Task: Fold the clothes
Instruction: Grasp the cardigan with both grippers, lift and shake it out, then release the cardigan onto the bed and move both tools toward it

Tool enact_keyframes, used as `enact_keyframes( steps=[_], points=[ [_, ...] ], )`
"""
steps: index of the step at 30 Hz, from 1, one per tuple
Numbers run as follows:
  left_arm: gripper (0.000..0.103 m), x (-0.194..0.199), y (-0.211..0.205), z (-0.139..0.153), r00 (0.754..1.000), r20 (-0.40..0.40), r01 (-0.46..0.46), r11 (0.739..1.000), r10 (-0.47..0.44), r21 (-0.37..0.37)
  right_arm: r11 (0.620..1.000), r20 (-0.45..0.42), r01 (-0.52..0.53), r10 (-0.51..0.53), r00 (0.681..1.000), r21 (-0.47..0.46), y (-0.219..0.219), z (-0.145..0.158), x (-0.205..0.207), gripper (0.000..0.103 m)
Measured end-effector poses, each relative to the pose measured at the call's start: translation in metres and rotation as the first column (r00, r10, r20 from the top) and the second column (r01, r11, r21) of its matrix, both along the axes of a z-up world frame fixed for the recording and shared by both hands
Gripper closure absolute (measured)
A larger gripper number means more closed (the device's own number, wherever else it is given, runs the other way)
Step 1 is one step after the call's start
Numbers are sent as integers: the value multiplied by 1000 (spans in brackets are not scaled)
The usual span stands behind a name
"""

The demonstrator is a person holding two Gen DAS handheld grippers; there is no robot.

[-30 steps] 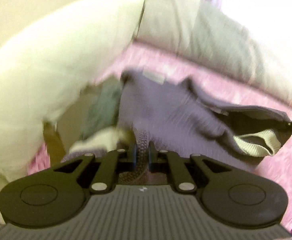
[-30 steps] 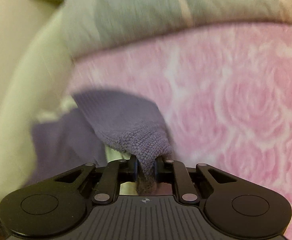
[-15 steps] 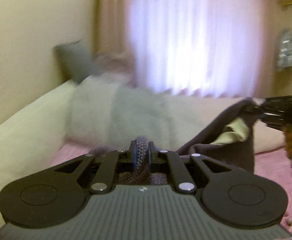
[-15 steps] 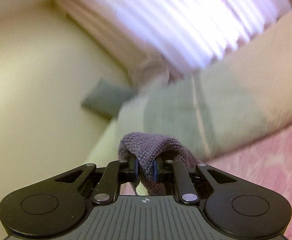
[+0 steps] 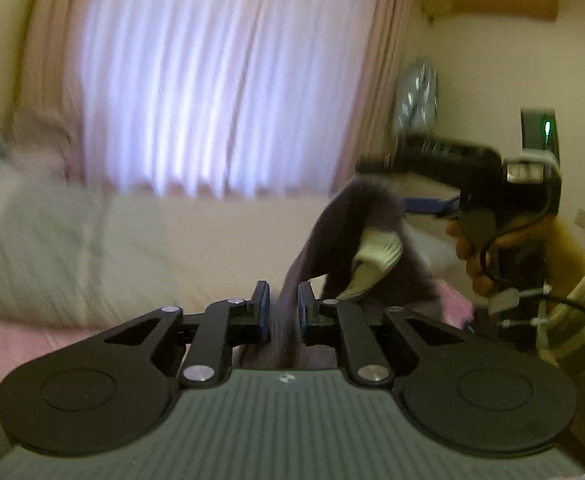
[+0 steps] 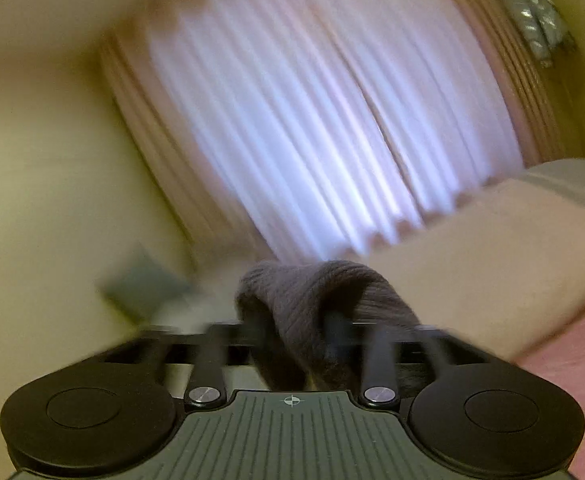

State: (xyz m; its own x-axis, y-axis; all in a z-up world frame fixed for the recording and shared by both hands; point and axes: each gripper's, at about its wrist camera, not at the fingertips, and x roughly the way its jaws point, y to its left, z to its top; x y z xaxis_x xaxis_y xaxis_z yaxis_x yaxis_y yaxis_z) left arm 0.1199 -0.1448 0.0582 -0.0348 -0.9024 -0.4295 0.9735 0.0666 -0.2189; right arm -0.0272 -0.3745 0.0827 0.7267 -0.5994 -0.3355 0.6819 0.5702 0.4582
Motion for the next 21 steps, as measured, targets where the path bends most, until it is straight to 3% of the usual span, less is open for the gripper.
enact_keyframes(
  steps=[2, 5, 7, 10, 13, 14, 18, 21],
  points=[
    [80, -25, -3, -11, 1000, -29, 10, 998, -8, 56, 999, -71, 36, -34, 997, 19, -4, -9, -24, 8],
    [76, -46, -2, -39, 999, -40, -23, 978, 32, 207, 987, -160, 100, -79, 984, 127, -8, -36, -61, 8],
    [76, -53, 4, -61, 997, -37, -51, 940, 68, 337, 970, -220, 143, -98, 971, 197, -3, -60, -86, 8],
    [76, -54, 16, -94, 996, -25, -61, 862, 85, 504, 942, -320, 215, -128, 939, 256, 33, -93, -126, 8],
    [76, -52, 23, -122, 1000, 19, -29, 794, 22, 607, 909, -394, 301, -175, 902, 286, 93, -124, -167, 8],
    [76, -56, 26, -125, 999, 44, -9, 784, -24, 620, 894, -414, 334, -194, 889, 299, 115, -134, -179, 8],
    [70, -64, 46, -121, 983, 119, 44, 806, -141, 590, 816, -474, 447, -249, 844, 367, 205, -165, -204, 8],
    [66, -61, 64, -117, 976, 137, 57, 810, -168, 584, 802, -508, 454, -225, 831, 388, 257, -177, -201, 8]
  ],
)
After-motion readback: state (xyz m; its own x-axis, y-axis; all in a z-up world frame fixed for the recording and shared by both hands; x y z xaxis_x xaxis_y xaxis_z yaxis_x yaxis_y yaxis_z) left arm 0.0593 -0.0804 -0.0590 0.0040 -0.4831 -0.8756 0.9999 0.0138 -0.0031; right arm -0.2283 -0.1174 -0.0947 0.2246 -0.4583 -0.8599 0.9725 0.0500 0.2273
